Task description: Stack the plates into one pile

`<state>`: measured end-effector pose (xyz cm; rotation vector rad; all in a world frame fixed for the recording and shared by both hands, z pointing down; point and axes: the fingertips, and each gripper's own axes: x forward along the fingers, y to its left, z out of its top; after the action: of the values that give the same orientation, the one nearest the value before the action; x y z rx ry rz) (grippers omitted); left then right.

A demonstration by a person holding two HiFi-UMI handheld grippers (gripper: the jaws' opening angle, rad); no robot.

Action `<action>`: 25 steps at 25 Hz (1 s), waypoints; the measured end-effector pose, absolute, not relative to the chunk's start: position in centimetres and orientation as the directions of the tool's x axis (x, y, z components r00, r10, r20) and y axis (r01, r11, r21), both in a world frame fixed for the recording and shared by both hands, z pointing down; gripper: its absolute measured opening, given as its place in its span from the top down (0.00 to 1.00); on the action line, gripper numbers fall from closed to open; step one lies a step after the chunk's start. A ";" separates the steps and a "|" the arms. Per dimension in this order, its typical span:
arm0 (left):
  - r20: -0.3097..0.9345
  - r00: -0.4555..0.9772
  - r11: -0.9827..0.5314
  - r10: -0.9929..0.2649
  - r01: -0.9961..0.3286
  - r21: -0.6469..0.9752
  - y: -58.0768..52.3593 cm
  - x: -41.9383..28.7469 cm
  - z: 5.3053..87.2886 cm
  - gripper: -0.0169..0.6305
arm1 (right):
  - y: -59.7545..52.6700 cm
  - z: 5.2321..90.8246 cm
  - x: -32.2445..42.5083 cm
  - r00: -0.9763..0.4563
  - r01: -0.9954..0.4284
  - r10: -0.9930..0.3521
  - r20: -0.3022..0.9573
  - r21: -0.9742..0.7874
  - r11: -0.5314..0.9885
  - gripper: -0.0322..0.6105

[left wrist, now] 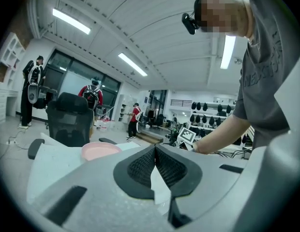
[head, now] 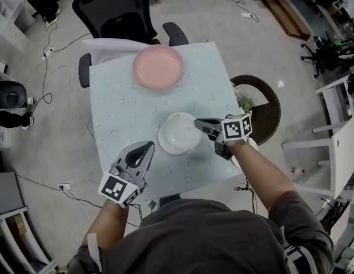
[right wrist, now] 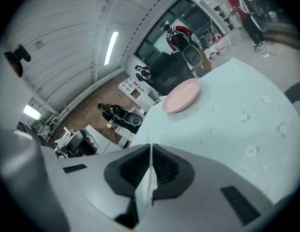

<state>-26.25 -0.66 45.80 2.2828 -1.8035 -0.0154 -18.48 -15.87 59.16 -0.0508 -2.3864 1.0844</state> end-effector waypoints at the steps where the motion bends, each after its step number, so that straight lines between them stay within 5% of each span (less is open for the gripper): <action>1: 0.138 0.228 -0.201 -0.964 -0.961 0.189 -0.1 -26.6 46.0 0.96 | -15.3 59.9 -19.0 -0.860 -0.172 0.251 0.444 -0.716 0.677 0.94; 8: 0.170 0.151 -0.114 -0.974 -0.971 0.211 3.1 -28.1 47.6 0.96 | -13.5 64.6 -20.6 -0.793 -0.192 0.281 0.540 -0.661 0.726 0.93; 15: 0.199 0.147 -0.101 -0.969 -0.969 0.223 3.6 -27.4 48.1 0.96 | -14.3 66.9 -20.2 -0.674 -0.183 0.073 0.735 -0.263 0.947 0.83; 18: 0.198 0.167 -0.122 -0.966 -0.968 0.221 3.0 -26.8 47.8 0.96 | -14.4 65.8 -20.4 -0.696 -0.166 0.031 0.717 -0.203 0.965 0.70; 25: 0.153 0.276 -0.243 -0.949 -0.949 0.202 -0.2 -22.9 45.8 0.96 | -15.3 57.2 -17.2 -0.841 -0.163 -0.038 0.540 -0.186 0.969 0.71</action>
<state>-22.90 -0.22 45.75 2.2935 -1.7509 -0.0014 -17.21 -15.30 57.20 0.1421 -2.5580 0.3032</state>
